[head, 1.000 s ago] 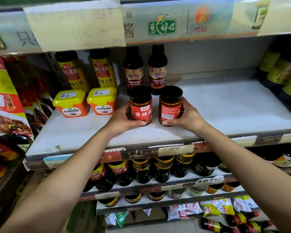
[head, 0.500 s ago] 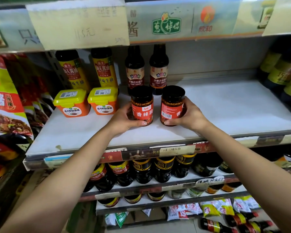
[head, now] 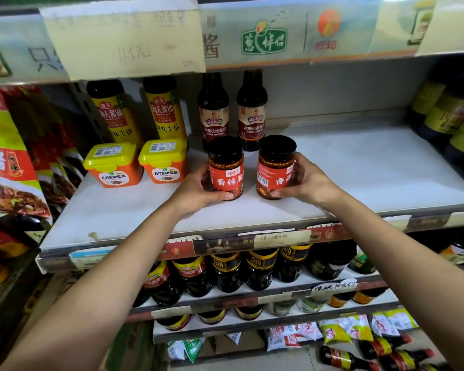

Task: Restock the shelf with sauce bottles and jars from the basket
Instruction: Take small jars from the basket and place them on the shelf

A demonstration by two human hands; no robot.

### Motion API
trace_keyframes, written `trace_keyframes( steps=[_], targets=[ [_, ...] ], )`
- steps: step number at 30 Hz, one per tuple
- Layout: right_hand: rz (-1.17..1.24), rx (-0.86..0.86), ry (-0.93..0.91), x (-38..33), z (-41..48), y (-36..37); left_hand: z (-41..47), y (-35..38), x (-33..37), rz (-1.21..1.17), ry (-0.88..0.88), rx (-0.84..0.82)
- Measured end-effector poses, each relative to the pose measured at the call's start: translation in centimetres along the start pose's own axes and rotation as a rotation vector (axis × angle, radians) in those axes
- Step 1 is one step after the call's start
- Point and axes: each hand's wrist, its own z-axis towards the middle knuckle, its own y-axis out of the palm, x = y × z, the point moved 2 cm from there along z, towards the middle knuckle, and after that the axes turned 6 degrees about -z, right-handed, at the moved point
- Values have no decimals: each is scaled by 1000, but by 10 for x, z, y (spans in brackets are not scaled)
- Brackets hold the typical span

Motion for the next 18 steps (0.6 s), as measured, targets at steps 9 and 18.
trace_keyframes(
  steps=[9, 18],
  targets=[
    [-201, 166, 23, -5, 2, 15, 0, 1, 0, 11, 12, 8],
    [-41, 2, -21, -5, -3, 14, -1, 1, 0, 18, 24, 8]
  ],
)
